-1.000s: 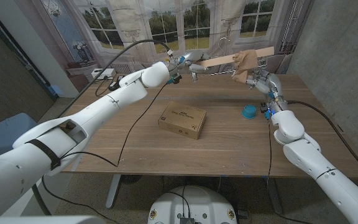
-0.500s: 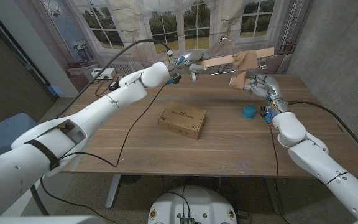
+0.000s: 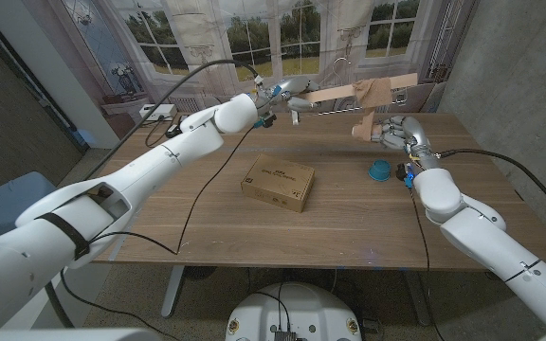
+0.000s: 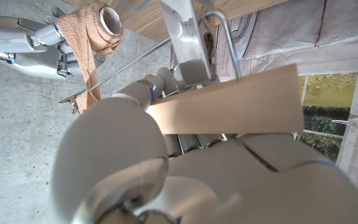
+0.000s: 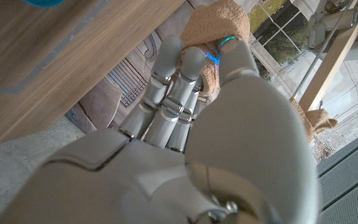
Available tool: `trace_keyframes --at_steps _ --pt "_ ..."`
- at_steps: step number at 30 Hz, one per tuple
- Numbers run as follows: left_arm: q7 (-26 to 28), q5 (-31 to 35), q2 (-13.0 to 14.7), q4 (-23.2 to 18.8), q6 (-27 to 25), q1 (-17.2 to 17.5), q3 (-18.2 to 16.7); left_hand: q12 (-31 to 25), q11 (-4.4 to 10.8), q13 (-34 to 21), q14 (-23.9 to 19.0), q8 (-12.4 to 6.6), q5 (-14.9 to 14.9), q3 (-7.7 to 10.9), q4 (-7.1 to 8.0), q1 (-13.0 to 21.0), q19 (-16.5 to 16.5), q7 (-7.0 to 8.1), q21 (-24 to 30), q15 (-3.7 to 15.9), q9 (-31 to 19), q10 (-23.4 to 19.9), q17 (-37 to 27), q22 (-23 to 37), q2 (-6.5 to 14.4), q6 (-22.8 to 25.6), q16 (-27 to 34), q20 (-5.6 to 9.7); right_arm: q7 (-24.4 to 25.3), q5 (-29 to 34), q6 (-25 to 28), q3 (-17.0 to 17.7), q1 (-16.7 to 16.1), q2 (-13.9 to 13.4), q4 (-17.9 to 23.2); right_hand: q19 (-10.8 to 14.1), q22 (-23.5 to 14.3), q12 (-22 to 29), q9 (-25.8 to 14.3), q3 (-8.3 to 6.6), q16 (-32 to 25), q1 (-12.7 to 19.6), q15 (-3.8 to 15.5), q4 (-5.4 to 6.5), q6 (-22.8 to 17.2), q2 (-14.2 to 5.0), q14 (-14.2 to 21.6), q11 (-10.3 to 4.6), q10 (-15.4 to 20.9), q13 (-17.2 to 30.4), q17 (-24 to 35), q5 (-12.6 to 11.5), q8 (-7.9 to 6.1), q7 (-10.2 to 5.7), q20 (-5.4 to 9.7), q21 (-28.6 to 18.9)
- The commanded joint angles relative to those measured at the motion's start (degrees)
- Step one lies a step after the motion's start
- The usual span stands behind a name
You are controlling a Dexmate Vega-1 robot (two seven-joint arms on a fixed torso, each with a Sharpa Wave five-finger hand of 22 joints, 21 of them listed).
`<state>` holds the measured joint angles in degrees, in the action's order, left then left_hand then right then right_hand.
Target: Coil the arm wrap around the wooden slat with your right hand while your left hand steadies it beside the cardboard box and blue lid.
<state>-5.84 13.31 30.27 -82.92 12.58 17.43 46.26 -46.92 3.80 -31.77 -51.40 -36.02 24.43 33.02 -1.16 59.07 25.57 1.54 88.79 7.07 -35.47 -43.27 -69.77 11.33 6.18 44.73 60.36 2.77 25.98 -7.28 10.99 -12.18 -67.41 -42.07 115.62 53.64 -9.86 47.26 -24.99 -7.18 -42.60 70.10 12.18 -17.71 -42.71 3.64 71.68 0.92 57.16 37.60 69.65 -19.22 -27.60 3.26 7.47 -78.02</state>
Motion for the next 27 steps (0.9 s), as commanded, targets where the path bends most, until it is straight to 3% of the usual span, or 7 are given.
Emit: trace_keyframes --at_steps 1,12,27 --pt "0.1 -0.1 0.2 0.1 0.3 0.1 -0.2 -0.3 4.03 -30.3 -0.3 -0.29 0.1 3.88 4.10 -1.2 0.2 0.99 0.2 2.83 -0.2 -4.4 -0.1 0.1 3.0 1.8 -0.2 2.46 2.1 1.7 5.8 0.1 -1.0 0.0 2.7 0.5 -0.1 0.4 -0.3 -11.26 -0.4 5.5 0.10 8.00 -17.0 -5.35 0.3 1.94 2.7 0.2 0.1 -0.6 -0.21 4.37 0.19 -0.6" --pt "0.4 0.5 0.0 0.7 0.6 -0.2 0.0 -0.2 4.08 -30.2 -0.3 -0.24 0.0 3.86 4.05 -1.2 0.2 0.99 0.2 2.92 -0.3 -4.6 -0.1 0.1 3.0 1.8 -0.3 2.45 2.6 1.2 7.2 1.2 -2.9 -0.4 3.4 0.6 0.0 0.4 -0.5 -12.26 -0.6 5.0 0.03 7.97 -17.4 -4.54 0.3 1.84 3.0 0.5 0.2 -1.4 -0.11 4.26 0.07 -0.7" --pt "0.6 0.2 -0.2 1.3 0.9 -0.2 0.0 -0.1 4.07 -30.4 -0.3 -0.21 0.0 3.84 3.98 -1.1 0.3 1.04 0.2 2.82 -0.3 -4.6 -0.1 0.1 3.0 2.0 -0.4 2.43 3.7 1.4 9.7 1.1 -2.8 -0.1 3.8 1.2 0.2 0.4 -1.2 -14.12 -1.3 3.6 -0.08 8.05 -18.2 -2.99 0.6 1.76 3.9 0.9 0.3 -3.0 -0.28 4.08 -0.03 -0.7"
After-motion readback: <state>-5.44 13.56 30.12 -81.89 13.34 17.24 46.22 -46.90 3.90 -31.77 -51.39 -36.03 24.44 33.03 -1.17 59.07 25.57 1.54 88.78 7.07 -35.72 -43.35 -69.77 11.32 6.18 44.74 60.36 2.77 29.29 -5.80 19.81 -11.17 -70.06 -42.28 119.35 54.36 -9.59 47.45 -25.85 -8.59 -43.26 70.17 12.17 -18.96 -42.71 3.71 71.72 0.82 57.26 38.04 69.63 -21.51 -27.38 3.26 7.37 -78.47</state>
